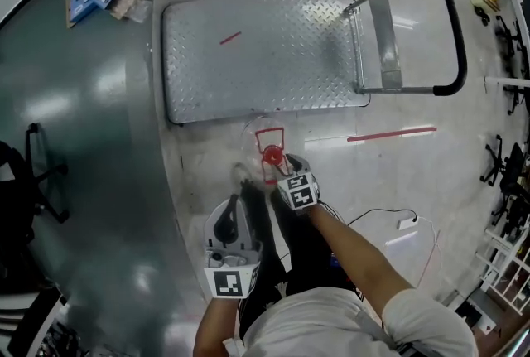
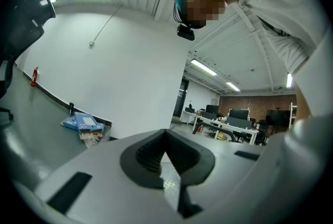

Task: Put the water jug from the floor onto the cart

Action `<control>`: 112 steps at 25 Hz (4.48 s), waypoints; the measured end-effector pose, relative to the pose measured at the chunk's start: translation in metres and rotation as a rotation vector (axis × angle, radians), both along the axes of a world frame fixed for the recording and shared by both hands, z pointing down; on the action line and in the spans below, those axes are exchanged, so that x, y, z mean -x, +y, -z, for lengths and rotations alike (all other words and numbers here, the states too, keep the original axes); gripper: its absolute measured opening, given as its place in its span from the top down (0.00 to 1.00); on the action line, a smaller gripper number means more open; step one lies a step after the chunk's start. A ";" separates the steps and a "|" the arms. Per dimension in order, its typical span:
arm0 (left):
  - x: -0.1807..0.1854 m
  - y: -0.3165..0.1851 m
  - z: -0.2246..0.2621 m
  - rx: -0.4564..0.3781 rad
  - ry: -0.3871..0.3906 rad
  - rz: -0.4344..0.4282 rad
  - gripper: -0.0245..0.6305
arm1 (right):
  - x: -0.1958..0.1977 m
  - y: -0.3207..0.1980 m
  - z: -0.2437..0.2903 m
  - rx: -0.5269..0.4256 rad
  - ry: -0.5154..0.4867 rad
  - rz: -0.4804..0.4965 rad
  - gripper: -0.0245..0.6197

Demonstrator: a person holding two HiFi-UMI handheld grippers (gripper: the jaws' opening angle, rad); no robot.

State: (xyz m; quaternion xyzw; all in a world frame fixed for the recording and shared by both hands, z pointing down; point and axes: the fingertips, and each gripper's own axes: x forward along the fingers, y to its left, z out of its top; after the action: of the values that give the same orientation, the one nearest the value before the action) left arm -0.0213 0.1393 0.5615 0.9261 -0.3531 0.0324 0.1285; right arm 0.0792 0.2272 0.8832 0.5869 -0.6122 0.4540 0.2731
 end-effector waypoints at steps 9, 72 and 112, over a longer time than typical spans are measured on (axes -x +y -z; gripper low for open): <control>0.009 -0.002 -0.046 0.076 -0.027 0.045 0.96 | 0.001 0.006 -0.081 0.191 -0.017 -0.089 0.56; 0.158 -0.218 0.130 -0.148 0.076 0.298 0.96 | 0.078 -0.289 0.145 0.173 0.053 0.374 0.53; 0.196 -0.308 0.092 -0.051 0.004 0.504 0.96 | 0.142 -0.469 0.074 0.170 0.061 0.506 0.53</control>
State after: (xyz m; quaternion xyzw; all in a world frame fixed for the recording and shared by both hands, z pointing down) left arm -0.2174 -0.1690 0.4697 0.8117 -0.5734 -0.0115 0.1101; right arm -0.0624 -0.2420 0.8089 0.4037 -0.6906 0.4029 0.4447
